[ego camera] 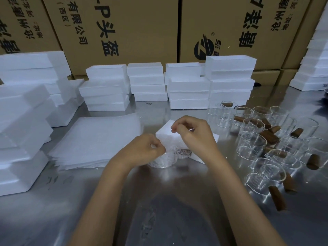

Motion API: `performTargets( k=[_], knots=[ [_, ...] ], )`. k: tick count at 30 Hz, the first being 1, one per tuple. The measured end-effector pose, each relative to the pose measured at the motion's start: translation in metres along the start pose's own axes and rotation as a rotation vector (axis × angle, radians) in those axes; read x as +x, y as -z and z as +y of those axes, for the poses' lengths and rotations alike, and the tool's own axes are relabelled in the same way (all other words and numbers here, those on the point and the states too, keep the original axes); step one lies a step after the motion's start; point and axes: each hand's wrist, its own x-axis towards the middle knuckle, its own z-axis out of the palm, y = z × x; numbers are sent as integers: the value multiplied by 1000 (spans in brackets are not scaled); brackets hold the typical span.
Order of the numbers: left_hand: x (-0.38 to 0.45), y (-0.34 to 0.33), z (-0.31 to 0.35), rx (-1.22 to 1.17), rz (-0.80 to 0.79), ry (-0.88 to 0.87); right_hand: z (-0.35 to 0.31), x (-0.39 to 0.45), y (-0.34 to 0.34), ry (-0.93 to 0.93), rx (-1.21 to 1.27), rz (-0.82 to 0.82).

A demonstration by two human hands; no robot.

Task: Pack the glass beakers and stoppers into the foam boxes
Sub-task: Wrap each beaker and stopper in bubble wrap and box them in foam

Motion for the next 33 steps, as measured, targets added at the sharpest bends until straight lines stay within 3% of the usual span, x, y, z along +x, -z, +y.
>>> performTargets(
  k=[4, 7, 10, 12, 15, 21, 29, 31, 33],
  knots=[
    [1, 0, 0, 50, 3, -30, 0, -2, -3, -12, -90, -146],
    [-3, 6, 5, 6, 122, -70, 10, -5, -10, 40, -435, -281],
    [-5, 14, 7, -128, 272, -109, 15, -7, -13, 91, -576, -323],
    [-6, 12, 8, -132, 238, -152, 16, -8, -13, 112, -603, -345],
    [-2, 1, 5, -53, 126, -142, 15, -6, -11, 49, -510, -306],
    [6, -6, -4, 59, -14, -58, 9, 1, -7, -5, -193, 0],
    [-1, 0, 7, 27, 100, -96, 13, -2, -6, -8, -324, -204],
    [-2, -3, 7, 83, 22, -58, 11, 0, -3, -46, -211, -155],
    [-2, -6, 5, 133, -36, -45, 14, 5, 5, -65, -177, 4]
  ],
)
